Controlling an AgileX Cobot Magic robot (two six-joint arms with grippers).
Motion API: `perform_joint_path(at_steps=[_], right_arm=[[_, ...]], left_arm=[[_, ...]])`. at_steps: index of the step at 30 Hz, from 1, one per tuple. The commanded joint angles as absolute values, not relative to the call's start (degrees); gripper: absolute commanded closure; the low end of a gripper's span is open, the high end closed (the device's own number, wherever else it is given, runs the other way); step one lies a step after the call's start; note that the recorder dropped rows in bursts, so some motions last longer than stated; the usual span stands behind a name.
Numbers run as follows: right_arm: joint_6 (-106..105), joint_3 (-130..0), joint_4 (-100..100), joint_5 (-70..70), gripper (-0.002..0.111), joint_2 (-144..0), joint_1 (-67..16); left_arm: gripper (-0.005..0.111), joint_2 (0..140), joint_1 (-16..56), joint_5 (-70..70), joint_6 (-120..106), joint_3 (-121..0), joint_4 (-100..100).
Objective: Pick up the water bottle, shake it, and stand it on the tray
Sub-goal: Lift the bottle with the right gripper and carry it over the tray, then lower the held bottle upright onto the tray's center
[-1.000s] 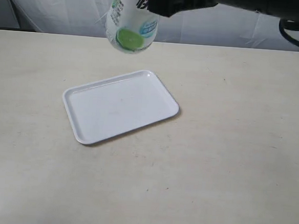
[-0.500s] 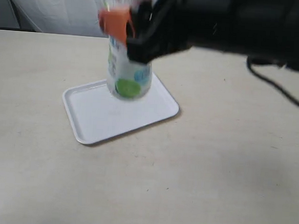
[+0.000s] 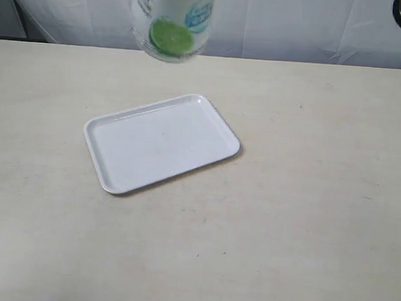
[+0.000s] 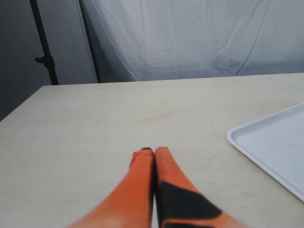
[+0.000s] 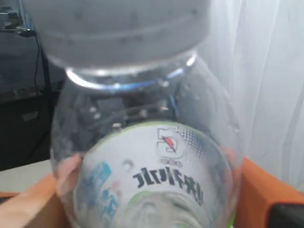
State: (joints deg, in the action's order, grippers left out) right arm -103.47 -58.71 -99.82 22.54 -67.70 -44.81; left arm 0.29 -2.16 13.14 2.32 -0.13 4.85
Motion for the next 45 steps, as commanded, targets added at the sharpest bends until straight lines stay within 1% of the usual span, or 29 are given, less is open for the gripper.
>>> perform_joint_path(at_steps=[1,4,6,11,12,13,14,16,19,20,21,22,23,27,28,29,30,32,34,36,37,38,42,44,45], right_arm=[[-103.6,-53.3,-99.9,19.5,0.109,-72.4,-44.7],[-103.6,-50.1,-99.9,18.6,0.109,-77.3,-44.7],[-102.6,-49.4,-99.9,21.6,0.109,-80.2,-44.7],[-104.9,-49.4,-99.9,43.3,0.109,-85.0,-44.7],[-106.2,-49.4,-99.9,44.5,0.109,-85.5,-44.7],[-106.5,-49.4,-99.9,42.9,0.109,-85.6,-44.7],[-106.5,-49.4,-99.9,37.7,0.109,-85.6,-44.7],[-106.7,-49.5,-99.9,23.3,0.109,-85.1,-44.7],[-104.8,-50.5,-99.9,-3.4,0.109,-85.0,-44.7],[-102.4,-50.6,-99.9,-7.8,0.109,-84.8,-44.7],[-100.6,-50.7,-99.9,-8.0,0.109,-84.4,-44.7],[-99.6,-50.7,-99.9,-5.6,0.109,-84.0,-44.7],[-99.0,-50.7,-99.9,0.9,0.109,-83.6,-44.7],[-102.3,-51.5,-99.9,35.8,0.109,-84.3,-45.3],[-104.8,-51.8,-99.9,39.6,0.109,-84.4,-45.7],[-106.3,-51.8,-99.9,39.1,0.109,-84.5,-45.9],[-106.9,-51.9,-99.9,35.1,0.109,-84.4,-46.0],[-105.8,-52.0,-99.9,21.0,0.109,-83.9,-46.0],[-100.9,-52.6,-99.9,2.8,0.109,-83.8,-46.2],[-95.0,-52.7,-99.9,-5.4,0.109,-83.4,-46.2],[-93.9,-52.7,-99.9,-4.6,0.109,-83.2,-46.2],[-94.0,-52.7,-99.9,0.6,0.109,-82.9,-46.2],[-98.0,-53.5,-99.9,35.3,0.109,-83.9,-46.7],[-100.6,-54.0,-99.9,42.5,0.109,-84.7,-47.2],[-102.0,-54.1,-99.9,43.3,0.109,-84.8,-47.5]], left_arm=[[0.107,0.0,-2.2,12.9,2.5,0.0,5.0],[0.107,0.0,-2.2,12.9,2.5,0.0,5.0],[0.107,0.0,-2.2,12.9,2.5,0.0,5.0],[0.107,0.0,-2.2,12.9,2.5,0.0,5.0],[0.107,0.0,-2.2,12.9,2.5,0.0,5.0],[0.107,0.0,-2.2,12.9,2.5,0.0,5.0],[0.107,0.0,-2.2,12.9,2.5,0.0,5.0],[0.107,0.0,-2.2,12.9,2.5,0.0,5.0],[0.107,0.0,-2.2,12.9,2.5,0.0,5.0],[0.107,0.0,-2.2,12.9,2.5,0.0,5.0],[0.107,0.0,-2.2,12.9,2.5,0.0,5.0],[0.107,0.0,-2.2,12.9,2.5,0.0,5.0],[0.107,0.0,-2.2,12.9,2.5,0.0,5.0],[0.107,0.0,-2.2,12.9,2.5,0.0,5.0],[0.107,0.0,-2.2,12.9,2.5,0.0,5.0],[0.107,0.0,-2.2,12.9,2.5,0.0,5.0],[0.107,0.0,-2.2,12.9,2.5,0.0,5.0],[0.107,0.0,-2.2,12.9,2.5,0.0,5.0],[0.107,0.0,-2.2,12.9,2.5,0.0,5.0],[0.107,0.0,-2.2,12.9,2.5,0.0,5.0],[0.107,0.0,-2.2,12.9,2.5,0.0,5.0],[0.107,0.0,-2.2,12.9,2.5,0.0,5.0],[0.107,0.0,-2.2,12.9,2.5,0.0,5.0],[0.107,0.0,-2.2,12.9,2.5,0.0,5.0],[0.107,0.0,-2.2,12.9,2.5,0.0,5.0]])
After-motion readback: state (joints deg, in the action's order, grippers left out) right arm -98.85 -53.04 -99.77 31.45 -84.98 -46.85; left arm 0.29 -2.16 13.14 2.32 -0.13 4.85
